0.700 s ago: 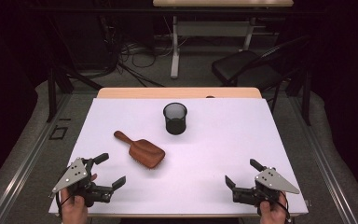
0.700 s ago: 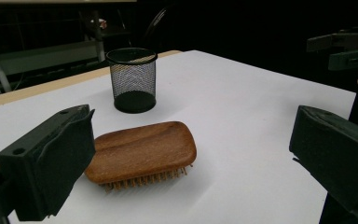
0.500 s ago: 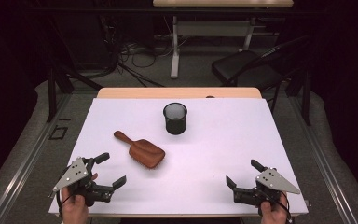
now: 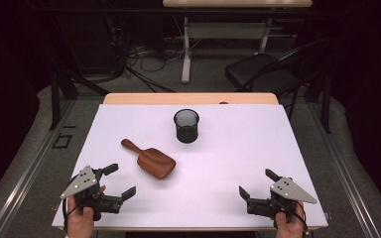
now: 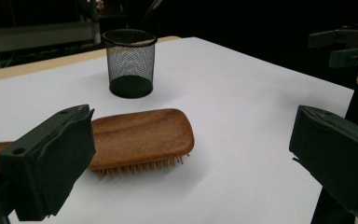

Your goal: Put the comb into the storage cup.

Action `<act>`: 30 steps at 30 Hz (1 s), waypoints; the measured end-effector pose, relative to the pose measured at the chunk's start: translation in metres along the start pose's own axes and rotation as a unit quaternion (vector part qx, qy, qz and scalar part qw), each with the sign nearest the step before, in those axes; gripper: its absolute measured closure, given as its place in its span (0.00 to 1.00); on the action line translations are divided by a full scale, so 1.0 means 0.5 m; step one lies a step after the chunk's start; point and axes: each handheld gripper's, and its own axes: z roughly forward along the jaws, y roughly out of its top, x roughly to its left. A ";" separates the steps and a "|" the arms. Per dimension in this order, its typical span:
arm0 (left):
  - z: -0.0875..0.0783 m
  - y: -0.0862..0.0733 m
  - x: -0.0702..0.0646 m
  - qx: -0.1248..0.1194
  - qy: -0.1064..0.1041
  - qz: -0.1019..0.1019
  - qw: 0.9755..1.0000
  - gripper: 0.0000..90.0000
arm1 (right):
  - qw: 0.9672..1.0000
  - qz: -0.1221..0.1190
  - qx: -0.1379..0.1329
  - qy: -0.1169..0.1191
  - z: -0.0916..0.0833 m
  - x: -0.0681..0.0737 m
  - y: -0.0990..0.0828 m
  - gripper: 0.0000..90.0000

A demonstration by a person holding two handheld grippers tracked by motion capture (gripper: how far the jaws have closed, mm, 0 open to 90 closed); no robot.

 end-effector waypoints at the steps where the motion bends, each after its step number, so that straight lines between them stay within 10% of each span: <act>1: 0.000 0.000 0.000 0.000 0.000 0.000 1.000 0.00 | 1.000 0.000 0.000 0.000 0.000 0.000 0.000 0.00; 30: 0.005 0.022 0.053 0.033 0.050 -0.062 0.996 0.00 | 1.000 0.009 0.027 -0.009 0.014 0.002 -0.007 0.00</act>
